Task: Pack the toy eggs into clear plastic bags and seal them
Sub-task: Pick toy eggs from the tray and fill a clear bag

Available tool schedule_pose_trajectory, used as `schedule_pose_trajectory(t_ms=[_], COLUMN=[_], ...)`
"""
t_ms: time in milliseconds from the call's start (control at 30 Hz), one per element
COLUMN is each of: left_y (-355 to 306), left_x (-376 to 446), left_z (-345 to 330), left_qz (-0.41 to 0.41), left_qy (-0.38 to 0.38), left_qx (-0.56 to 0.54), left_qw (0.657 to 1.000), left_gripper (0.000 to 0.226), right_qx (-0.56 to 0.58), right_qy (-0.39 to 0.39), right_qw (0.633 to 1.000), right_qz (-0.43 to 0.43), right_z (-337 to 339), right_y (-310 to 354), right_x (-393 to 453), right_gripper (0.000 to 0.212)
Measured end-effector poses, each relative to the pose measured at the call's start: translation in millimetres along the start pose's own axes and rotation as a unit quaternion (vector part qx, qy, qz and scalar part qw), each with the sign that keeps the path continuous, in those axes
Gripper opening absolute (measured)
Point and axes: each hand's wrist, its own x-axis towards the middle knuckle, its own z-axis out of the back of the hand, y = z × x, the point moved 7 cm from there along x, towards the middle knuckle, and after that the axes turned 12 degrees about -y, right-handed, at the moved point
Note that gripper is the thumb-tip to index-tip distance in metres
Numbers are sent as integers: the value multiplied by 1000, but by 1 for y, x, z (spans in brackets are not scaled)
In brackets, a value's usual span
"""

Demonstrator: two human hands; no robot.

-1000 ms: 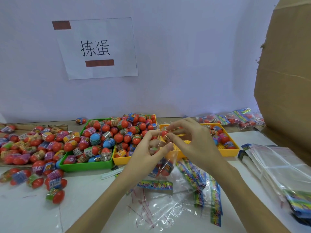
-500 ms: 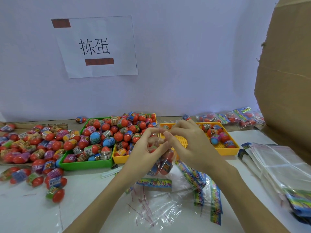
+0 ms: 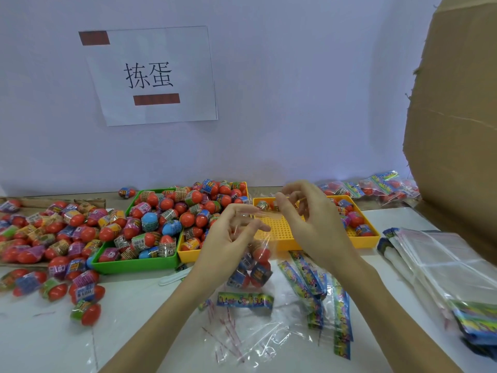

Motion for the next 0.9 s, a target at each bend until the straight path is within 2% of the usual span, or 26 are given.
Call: schedule_pose_trajectory(t_ms=[100, 133, 200, 300, 433, 633, 767, 833, 900], left_y=[2, 3, 4, 7, 13, 20, 20, 20, 19], left_x=[3, 4, 4, 4, 5, 7, 6, 5, 5], left_z=[7, 9, 12, 12, 9, 17, 16, 15, 16], left_qz=[7, 9, 19, 55, 146, 186, 212, 210, 196], left_qy=[-43, -56, -69, -67, -49, -42, -41, -43, -47], left_qx=[-6, -9, -23, -50, -129, -176, -190, -184, -161], left_qw=[999, 998, 997, 995, 980, 966, 958, 959, 966], left_gripper=[15, 15, 16, 19, 30, 28, 30, 28, 24], right_qx=[30, 41, 83, 129, 140, 122, 121, 96, 44], right_qy=[126, 169, 190, 149, 118, 102, 86, 21, -70], right_qw=[980, 969, 960, 962, 960, 958, 951, 970, 994], right_qz=[-148, -173, -186, -188, -210, -238, -271, -221, -66], right_z=[-13, -18, -23, -20, -11, -9, -7, -4, 3], right_y=[-16, -19, -21, -21, -25, -34, -43, -37, -15], right_x=[-6, -11, -17, -15, -10, -7, -7, -5, -2], right_gripper=[53, 55, 39, 21, 25, 31, 26, 24, 25])
